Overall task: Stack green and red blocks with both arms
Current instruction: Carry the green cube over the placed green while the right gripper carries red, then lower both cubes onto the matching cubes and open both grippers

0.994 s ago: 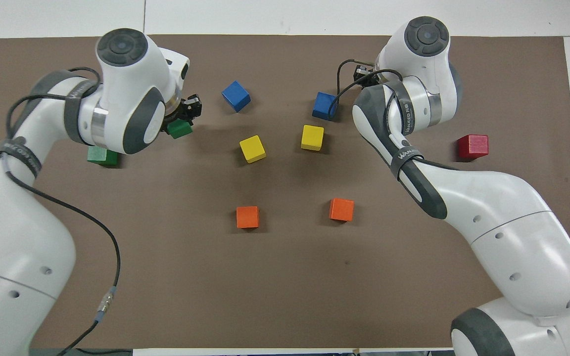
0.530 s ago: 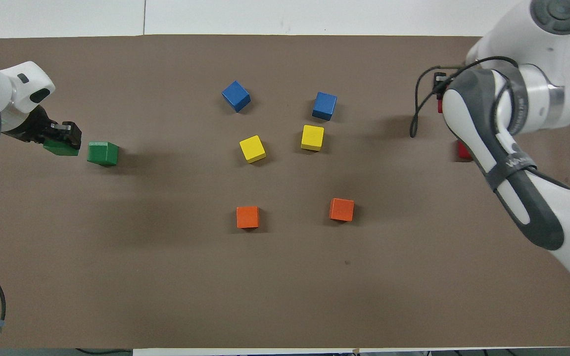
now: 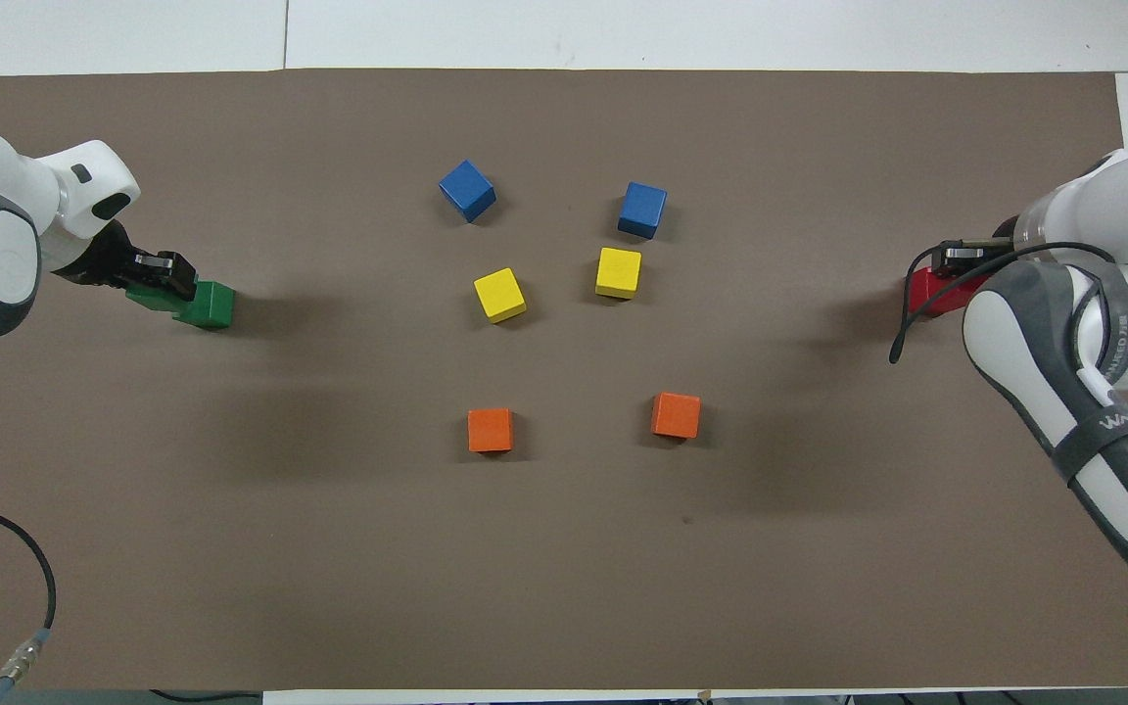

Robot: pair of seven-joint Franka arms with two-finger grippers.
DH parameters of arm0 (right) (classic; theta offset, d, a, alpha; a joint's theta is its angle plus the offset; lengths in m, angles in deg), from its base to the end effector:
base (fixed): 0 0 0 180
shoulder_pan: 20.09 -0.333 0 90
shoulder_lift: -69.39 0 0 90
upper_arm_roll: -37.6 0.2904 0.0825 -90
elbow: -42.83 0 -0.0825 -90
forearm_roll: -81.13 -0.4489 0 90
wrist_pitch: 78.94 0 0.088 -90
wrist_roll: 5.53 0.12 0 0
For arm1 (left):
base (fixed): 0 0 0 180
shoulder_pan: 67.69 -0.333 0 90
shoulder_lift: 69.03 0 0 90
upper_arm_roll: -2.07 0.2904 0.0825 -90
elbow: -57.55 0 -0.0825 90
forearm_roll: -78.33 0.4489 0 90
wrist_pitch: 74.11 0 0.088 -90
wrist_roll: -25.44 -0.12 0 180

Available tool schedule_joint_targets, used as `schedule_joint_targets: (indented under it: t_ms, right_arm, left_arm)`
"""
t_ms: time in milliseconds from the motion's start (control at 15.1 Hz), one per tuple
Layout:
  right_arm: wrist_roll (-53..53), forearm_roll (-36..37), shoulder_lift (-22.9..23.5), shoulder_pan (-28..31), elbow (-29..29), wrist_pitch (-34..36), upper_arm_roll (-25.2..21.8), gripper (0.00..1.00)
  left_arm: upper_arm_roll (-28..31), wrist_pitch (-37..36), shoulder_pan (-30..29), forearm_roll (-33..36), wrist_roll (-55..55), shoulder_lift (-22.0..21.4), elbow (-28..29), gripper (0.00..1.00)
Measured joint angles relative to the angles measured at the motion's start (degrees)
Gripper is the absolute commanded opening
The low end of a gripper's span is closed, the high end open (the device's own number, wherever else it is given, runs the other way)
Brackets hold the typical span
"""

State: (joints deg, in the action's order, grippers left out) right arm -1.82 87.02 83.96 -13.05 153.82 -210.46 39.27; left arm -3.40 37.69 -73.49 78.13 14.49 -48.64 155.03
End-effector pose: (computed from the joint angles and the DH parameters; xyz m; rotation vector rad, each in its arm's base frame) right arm 0.6629 -0.0659 0.2893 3.0594 -0.1464 0.1582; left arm 0.6887 0.0071 0.3120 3.0785 -0.2773 -0.1551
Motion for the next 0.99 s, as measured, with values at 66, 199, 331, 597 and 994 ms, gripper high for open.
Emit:
schedule_joint_targets:
  t_ms: [66,199,331,597,994]
  right_arm:
    - [0.0,0.0,-0.1,0.2,1.4,-2.3,0.0,0.0]
    - [0.0,0.0,-0.1,0.2,3.1,-5.7,0.0,0.0]
    - [0.0,0.0,-0.1,0.2,3.4,-6.7,0.0,0.0]
    - [0.0,-0.7,-0.2,0.3,3.4,-6.7,0.0,0.0]
    - [-0.5,-2.7,-0.3,1.0,3.4,-6.7,0.0,1.0]
  left_arm:
    - [0.0,0.8,0.2,0.0,0.0,0.0,0.4,0.0]
    - [0.0,3.4,0.5,-0.1,0.0,0.1,1.7,0.0]
    - [0.0,5.6,0.6,-0.1,0.0,0.1,3.1,0.0]
    - [0.1,6.2,0.6,-0.1,0.0,0.1,3.7,0.0]
    - [0.1,6.2,0.6,-0.1,0.0,-0.2,4.1,0.6]
